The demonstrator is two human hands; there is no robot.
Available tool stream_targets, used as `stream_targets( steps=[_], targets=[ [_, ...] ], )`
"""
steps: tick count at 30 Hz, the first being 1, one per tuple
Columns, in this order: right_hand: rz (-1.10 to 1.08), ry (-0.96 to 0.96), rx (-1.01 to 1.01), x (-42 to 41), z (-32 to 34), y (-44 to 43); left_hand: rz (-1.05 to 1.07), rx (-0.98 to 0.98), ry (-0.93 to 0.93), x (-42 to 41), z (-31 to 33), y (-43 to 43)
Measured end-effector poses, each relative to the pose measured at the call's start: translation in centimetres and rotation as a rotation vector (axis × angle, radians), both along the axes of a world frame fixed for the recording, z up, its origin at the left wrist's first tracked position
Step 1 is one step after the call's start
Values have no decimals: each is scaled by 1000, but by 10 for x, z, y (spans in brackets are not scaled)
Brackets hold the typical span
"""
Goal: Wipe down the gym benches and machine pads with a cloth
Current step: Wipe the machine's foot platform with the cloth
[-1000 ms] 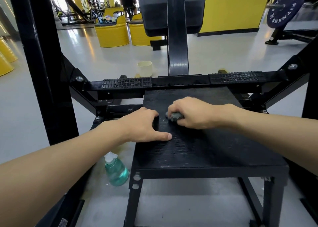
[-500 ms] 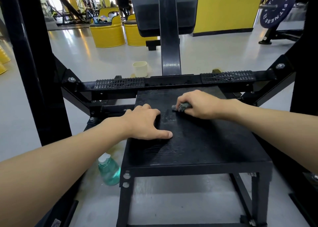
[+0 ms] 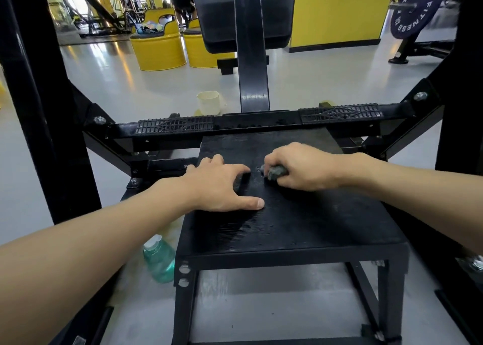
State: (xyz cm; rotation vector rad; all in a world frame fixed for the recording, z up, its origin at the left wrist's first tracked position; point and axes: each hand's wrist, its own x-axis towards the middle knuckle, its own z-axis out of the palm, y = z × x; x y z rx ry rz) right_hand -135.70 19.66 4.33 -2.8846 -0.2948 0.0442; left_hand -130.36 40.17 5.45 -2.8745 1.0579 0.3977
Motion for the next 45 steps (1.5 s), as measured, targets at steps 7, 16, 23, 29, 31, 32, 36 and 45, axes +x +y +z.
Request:
stream_targets(
  steps=[7, 16, 23, 29, 31, 32, 36, 45],
  targets=[
    [-174, -126, -7, 9, -1, -35, -78, -17, 55, 2, 4, -5],
    [-194, -99, -26, 0, 3, -49, -76, -3, 121, -7, 1, -18],
    [-74, -2, -1, -19, 4, -46, -130, 0, 74, -14, 3, -27],
    [-90, -34, -31, -21, 0, -51, -161, 15, 76, -14, 8, -35],
    [-29, 44, 6, -31, 2, -47, -155, 20, 72, -17, 8, -39],
    [-46, 38, 26, -32, 4, -53, -159, 27, 63, -19, 7, -41],
    [-214, -110, -20, -19, 3, -77, -156, 26, 53, -21, 7, -44],
    [-275, -122, 7, -26, 8, -96, -159, 32, 65, -22, 8, -44]
  ],
)
